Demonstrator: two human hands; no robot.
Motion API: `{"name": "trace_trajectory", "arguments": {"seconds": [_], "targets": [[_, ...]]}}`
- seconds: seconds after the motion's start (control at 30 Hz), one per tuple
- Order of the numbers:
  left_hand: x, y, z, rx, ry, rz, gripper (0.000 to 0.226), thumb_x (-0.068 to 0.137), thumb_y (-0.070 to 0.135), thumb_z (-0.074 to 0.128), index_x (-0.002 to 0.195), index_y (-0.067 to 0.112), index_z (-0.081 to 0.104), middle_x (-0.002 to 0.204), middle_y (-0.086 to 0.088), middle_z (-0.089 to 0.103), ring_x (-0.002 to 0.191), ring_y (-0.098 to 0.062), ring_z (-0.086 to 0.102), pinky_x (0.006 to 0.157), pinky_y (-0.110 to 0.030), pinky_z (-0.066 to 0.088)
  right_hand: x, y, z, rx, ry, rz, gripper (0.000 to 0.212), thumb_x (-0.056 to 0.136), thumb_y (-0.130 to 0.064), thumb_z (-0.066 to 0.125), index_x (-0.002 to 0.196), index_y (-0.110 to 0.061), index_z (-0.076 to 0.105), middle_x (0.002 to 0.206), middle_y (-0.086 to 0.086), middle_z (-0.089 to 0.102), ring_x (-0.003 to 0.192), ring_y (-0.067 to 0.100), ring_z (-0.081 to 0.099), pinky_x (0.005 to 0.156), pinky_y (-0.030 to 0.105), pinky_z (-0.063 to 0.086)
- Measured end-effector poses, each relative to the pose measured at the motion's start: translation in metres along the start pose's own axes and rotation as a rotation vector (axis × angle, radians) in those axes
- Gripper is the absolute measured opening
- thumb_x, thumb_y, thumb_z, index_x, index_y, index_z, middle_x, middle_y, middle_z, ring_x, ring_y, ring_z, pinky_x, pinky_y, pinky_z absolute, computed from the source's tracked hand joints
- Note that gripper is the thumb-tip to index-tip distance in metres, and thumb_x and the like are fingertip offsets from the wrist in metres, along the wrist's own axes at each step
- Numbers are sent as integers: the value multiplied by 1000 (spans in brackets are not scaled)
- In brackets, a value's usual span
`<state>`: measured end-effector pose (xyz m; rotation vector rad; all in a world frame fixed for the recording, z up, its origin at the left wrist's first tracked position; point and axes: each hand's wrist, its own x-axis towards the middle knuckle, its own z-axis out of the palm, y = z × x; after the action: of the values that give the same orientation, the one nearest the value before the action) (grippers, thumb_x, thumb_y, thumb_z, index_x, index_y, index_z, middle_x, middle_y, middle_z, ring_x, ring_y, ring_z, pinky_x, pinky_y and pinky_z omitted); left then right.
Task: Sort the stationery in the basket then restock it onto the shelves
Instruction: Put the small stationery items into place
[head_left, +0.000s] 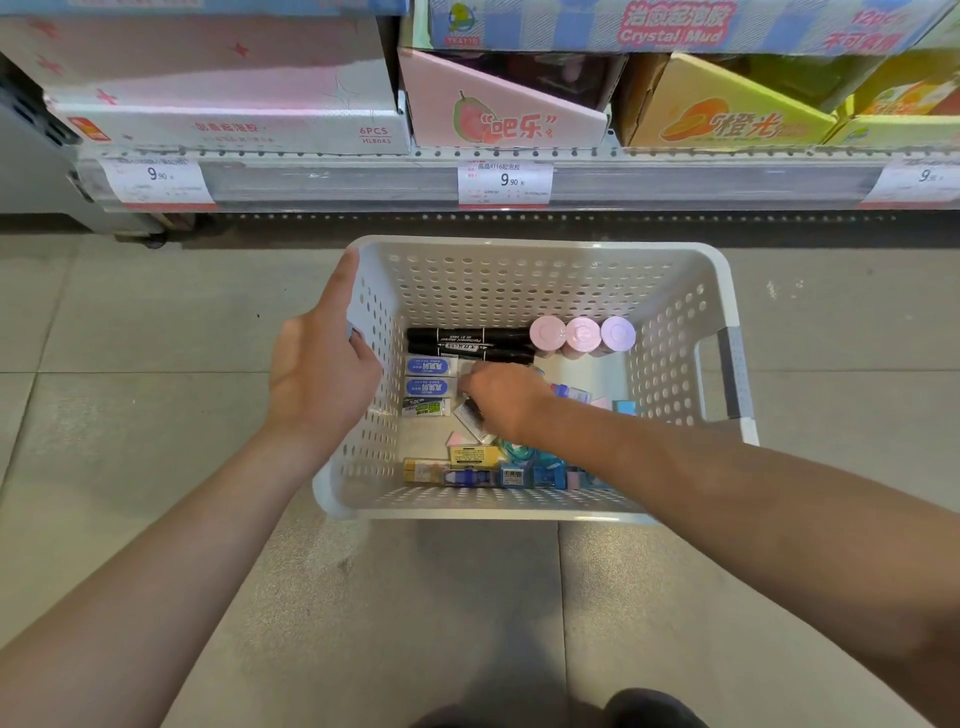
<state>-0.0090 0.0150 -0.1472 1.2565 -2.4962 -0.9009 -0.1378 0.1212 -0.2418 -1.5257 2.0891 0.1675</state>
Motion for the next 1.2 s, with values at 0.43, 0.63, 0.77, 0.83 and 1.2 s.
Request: {"name": "trace_trajectory", "arguments": {"seconds": [0.43, 0.63, 0.77, 0.83, 1.2], "targets": [[-1, 1, -1, 16, 5, 3, 71, 90, -4, 43, 152, 25, 22, 56, -3, 37, 47, -13, 33, 42, -26, 25, -8, 8, -3, 499, 120, 42, 38, 84, -7, 62, 119, -8, 47, 101, 8, 67, 83, 18, 61, 66, 27, 47], [0, 0, 0, 21, 7, 6, 71, 90, -4, 43, 152, 24, 23, 54, -3, 37, 46, -13, 33, 42, -27, 26, -20, 11, -23, 1390, -172, 135, 47, 90, 6, 53, 133, -1, 35, 110, 7, 66, 83, 10, 59, 73, 20, 47], [1, -1, 0, 30, 10, 1, 71, 90, -4, 44, 152, 25, 23, 55, -3, 38, 46, -14, 34, 42, -27, 26, -23, 14, -30, 1657, -385, 141, 37, 95, 4, 44, 128, -10, 39, 135, 13, 54, 95, 15, 62, 84, 25, 52], [0, 0, 0, 29, 11, 1, 71, 90, -3, 44, 152, 25, 23, 55, -3, 39, 46, -13, 34, 41, -27, 26, -24, 15, -32, 1707, -425, 149, 29, 95, 6, 41, 118, -11, 47, 133, 12, 55, 96, 15, 62, 87, 31, 52], [1, 0, 0, 24, 2, -1, 72, 89, -4, 42, 152, 25, 22, 58, -7, 43, 47, -14, 35, 42, -28, 27, -8, -11, -15, 1007, -160, 204, 40, 74, -18, 79, 107, -3, 62, 86, 1, 57, 78, 15, 58, 67, 25, 54]]}}
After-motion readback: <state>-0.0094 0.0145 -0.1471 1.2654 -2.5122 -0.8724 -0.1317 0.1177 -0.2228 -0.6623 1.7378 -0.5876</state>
